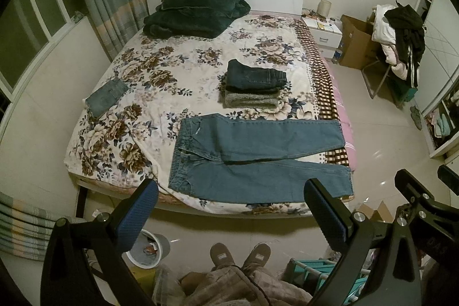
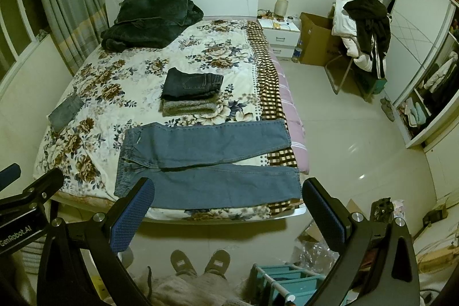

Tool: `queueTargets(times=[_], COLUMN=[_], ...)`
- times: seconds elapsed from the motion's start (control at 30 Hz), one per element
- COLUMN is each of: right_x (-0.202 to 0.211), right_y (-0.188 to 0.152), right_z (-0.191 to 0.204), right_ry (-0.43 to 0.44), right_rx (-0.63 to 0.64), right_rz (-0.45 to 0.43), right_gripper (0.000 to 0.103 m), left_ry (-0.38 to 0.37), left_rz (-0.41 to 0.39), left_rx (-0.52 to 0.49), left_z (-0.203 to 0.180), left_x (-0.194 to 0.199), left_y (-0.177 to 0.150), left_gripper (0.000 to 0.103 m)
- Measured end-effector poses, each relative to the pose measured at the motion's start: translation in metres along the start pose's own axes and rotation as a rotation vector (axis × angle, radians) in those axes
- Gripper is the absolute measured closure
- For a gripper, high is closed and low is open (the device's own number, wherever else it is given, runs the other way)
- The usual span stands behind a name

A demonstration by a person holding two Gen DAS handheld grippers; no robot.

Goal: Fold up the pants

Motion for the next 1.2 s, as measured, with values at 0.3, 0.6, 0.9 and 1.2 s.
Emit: queueTargets(times=[0.3, 0.6, 0.9, 1.2], right_x=[0.0013, -0.002, -0.0012, 0.0053], right_y=[0.0017, -0.0005, 0.0001, 0.0032], right_z=[-0.0018, -0.0074, -0.0049, 0.0004], right_ry=[0.009, 0.018, 0.019, 0.023], right_rx=[-0.004, -0.014, -0.014, -0.017], right_rz=[0.001, 0.0, 0.001, -0.004], right_gripper=[0.0, 0.0, 0.0, 0.0], left_ry=[-0.002, -0.001, -0.007, -0.006], left_rz=[0.002, 0.001, 0.002, 0.002], left_rx=[0.001, 0.0, 0.0, 0.001], left_z=[0.0001, 0.0012, -0.0011, -0.0024], left_x=[0.0004, -0.0003, -0.0017, -0.0009], left_y=[0.0012, 0.0005, -0.0001, 0.0021], left_gripper=[0.0, 0.0, 0.0, 0.0])
Point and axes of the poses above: each gripper's, at about its wrist camera, not at the fingertips, and x roughly against the way its jaws point, z to its left, y to its top, the point moved 10 cm from there along -x, roughly the way its jaws point, and after that the axes turned 15 degrees about y, right-handed, at the moved point
